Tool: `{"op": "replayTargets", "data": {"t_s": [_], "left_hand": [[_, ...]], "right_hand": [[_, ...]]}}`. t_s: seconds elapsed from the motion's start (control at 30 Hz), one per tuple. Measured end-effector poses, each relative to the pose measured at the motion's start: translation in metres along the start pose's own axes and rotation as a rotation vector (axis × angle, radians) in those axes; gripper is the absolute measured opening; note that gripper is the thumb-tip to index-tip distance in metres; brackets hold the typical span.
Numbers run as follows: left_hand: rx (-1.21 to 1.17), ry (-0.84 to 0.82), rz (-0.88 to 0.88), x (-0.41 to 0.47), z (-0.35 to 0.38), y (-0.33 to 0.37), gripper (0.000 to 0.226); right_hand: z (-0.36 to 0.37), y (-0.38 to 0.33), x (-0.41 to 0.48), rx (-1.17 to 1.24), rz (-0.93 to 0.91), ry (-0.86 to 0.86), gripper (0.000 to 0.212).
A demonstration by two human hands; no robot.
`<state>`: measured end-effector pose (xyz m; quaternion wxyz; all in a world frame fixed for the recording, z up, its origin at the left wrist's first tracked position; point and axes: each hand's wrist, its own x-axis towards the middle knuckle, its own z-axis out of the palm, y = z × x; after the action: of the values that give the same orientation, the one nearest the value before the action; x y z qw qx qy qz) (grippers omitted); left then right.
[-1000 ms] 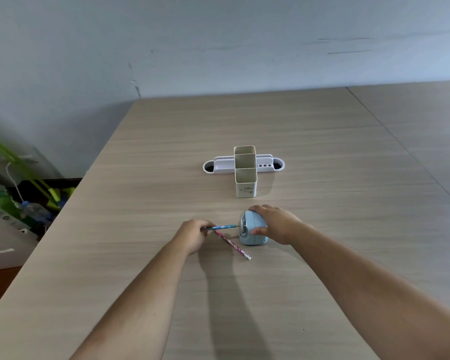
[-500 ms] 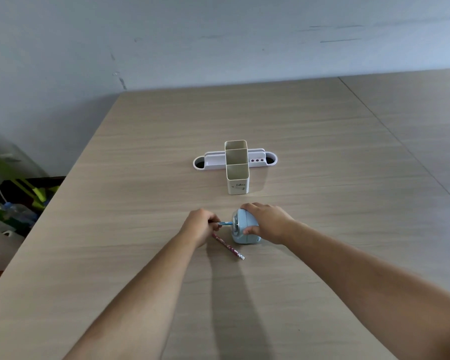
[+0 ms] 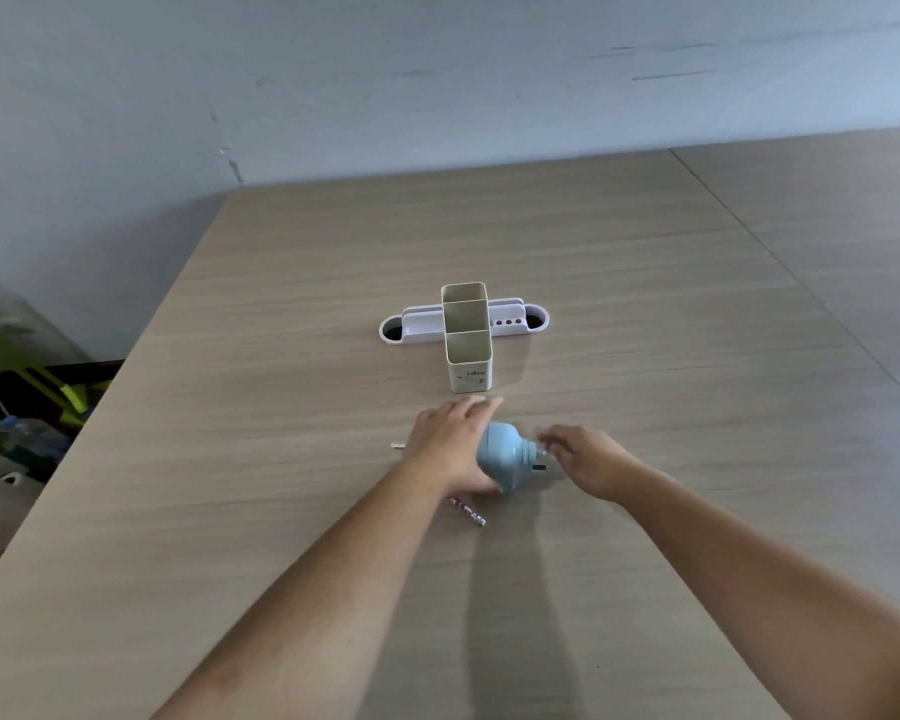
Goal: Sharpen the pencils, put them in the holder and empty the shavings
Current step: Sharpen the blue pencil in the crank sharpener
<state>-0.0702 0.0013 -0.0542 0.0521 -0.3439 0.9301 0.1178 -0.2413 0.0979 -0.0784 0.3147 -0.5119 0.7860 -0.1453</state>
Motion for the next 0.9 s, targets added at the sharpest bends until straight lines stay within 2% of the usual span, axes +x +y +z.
{"op": "replayTargets", "data": {"t_s": [0.07, 0.17, 0.23, 0.37, 0.43, 0.57, 0.67, 0.73, 0.77, 0.83, 0.87, 0.9], "left_hand": [[0.067, -0.046, 0.048, 0.011, 0.011, 0.021, 0.102], [0.19, -0.007, 0.019, 0.019, 0.019, 0.034, 0.058], [0.224, 0.016, -0.034, 0.022, 0.02, 0.036, 0.049], [0.191, 0.035, -0.081, 0.025, 0.025, 0.038, 0.057], [0.174, 0.05, -0.059, 0.024, 0.027, 0.036, 0.061], [0.12, 0.067, -0.029, 0.024, 0.03, 0.032, 0.057], [0.122, 0.073, -0.051, 0.028, 0.031, 0.032, 0.056], [0.124, 0.088, -0.069, 0.029, 0.032, 0.033, 0.047], [0.119, 0.101, -0.075, 0.029, 0.033, 0.033, 0.043], [0.11, 0.126, -0.073, 0.028, 0.033, 0.033, 0.041], [0.105, 0.131, -0.069, 0.027, 0.033, 0.034, 0.042], [0.102, 0.133, -0.066, 0.027, 0.033, 0.033, 0.046]], "right_hand": [[0.013, 0.007, -0.001, -0.028, 0.006, -0.048, 0.016], [0.023, 0.007, -0.002, 0.032, -0.007, -0.026, 0.011], [0.026, 0.005, -0.004, 0.135, 0.029, -0.022, 0.011], [0.005, 0.001, -0.02, 0.563, 0.081, -0.199, 0.013], [-0.017, -0.004, -0.014, 0.669, 0.031, -0.159, 0.013], [-0.031, -0.014, 0.022, 0.661, 0.072, 0.098, 0.007], [-0.005, -0.007, 0.035, 0.408, 0.103, 0.18, 0.008], [0.011, 0.002, 0.027, 0.266, 0.104, 0.089, 0.014], [0.013, 0.006, 0.021, 0.254, 0.095, -0.019, 0.02], [0.0, 0.01, 0.009, 0.362, 0.054, -0.305, 0.024], [-0.012, 0.01, 0.007, 0.447, 0.028, -0.4, 0.022], [-0.026, 0.007, 0.01, 0.51, 0.001, -0.423, 0.02]]}}
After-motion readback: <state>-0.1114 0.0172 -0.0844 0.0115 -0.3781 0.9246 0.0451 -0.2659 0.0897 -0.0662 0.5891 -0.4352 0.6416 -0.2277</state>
